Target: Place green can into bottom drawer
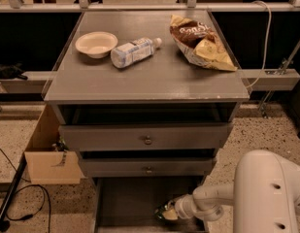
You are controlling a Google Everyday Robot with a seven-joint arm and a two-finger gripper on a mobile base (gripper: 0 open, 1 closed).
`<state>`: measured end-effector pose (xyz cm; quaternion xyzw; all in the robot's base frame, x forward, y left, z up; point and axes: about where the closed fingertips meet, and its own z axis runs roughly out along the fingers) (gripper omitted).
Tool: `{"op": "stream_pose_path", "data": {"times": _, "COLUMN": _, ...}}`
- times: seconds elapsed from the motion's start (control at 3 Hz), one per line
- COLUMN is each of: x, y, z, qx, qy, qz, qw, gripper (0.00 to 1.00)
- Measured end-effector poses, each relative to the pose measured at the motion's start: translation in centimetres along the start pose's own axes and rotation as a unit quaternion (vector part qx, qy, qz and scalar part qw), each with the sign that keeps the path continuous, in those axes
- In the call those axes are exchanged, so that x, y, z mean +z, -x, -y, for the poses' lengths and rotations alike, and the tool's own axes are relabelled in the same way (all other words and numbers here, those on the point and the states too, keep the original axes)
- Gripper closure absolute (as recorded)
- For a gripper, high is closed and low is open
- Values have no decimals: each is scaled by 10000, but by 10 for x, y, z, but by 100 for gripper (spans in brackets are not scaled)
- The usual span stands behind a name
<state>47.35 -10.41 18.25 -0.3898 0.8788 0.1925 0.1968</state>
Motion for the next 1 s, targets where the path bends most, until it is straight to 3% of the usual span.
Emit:
{"op": "stream_pose_path", "data": {"times": 0.33, "x": 0, "y": 0, "z": 0, "qx": 0, "qy": 0, "qz": 0, "qw": 10000, "gripper": 4}}
{"op": "stream_pose_path", "data": {"times": 1.0, "x": 0, "y": 0, "z": 0, "qx": 0, "qy": 1, "qz": 0, "qw": 10000, "gripper": 0}}
